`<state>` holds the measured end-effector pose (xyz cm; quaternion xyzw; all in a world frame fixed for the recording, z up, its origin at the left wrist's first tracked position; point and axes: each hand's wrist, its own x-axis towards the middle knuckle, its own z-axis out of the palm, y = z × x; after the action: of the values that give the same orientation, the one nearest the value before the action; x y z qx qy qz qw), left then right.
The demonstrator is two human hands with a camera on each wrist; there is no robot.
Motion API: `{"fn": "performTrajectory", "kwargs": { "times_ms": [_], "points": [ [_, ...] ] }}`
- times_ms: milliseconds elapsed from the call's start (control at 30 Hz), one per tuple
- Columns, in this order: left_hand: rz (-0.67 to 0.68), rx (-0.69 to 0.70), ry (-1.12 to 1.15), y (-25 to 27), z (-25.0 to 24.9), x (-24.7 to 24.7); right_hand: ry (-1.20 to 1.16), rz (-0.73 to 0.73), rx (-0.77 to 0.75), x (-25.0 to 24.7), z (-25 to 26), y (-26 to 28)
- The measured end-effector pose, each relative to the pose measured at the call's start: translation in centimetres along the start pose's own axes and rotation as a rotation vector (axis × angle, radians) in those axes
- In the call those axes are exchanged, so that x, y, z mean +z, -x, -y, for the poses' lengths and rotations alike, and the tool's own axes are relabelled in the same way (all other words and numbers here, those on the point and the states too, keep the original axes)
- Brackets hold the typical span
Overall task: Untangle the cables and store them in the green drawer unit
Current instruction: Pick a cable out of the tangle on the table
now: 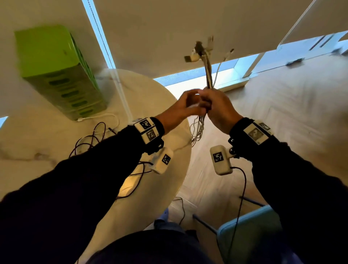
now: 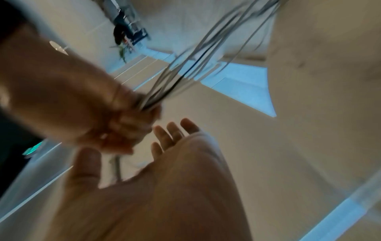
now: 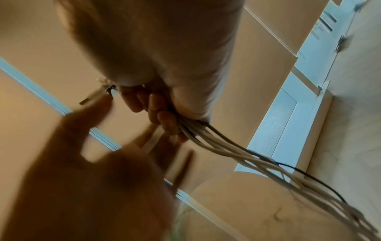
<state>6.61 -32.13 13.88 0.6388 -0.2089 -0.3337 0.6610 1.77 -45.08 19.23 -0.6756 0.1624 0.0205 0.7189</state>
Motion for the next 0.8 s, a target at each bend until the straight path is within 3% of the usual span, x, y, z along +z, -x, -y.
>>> {"fn": "performTrajectory", "kwargs": {
  "times_ms": [67,133,233,300,367,467,533,600,667,800],
  "points": [
    [0.146,-0.107,-0.276,0.6,3.3,1.0,-0.132,0.006,0.055,0.5,1.1,0.6],
    [0.211,-0.141,-0.467,0.0,4.7,1.9,-0.171,0.039,0.129,0.9,1.8,1.3],
    [0.051,-0.092,-0.544,-2.9,4.4,2.2,-0.115,0.129,0.139,0.9,2.7,2.6],
    [-0.134,-0.105,-0.601,-4.7,4.5,2.3,-0.031,0.173,0.023,0.4,3.6,3.3],
    [-0.194,-0.176,-0.527,-5.6,4.8,3.7,0.087,0.14,-0.11,-0.5,4.8,3.1],
    [0.074,-0.281,-0.346,-4.6,5.6,8.5,0.232,-0.012,-0.221,-2.7,6.3,1.6],
    [0.302,-0.244,-0.416,-3.3,6.4,10.7,0.367,-0.105,-0.224,-4.5,6.8,0.5],
    [0.406,-0.155,-0.506,-2.7,7.9,10.2,0.487,-0.143,-0.188,-6.1,6.3,-0.4],
    [0.345,-0.158,-0.493,-2.4,7.7,7.8,0.52,-0.104,-0.131,-6.7,5.4,-0.6],
    [0.032,-0.016,0.007,-0.7,1.7,3.3,0.704,0.094,-0.037,-5.4,3.1,1.1]
  ]
}}
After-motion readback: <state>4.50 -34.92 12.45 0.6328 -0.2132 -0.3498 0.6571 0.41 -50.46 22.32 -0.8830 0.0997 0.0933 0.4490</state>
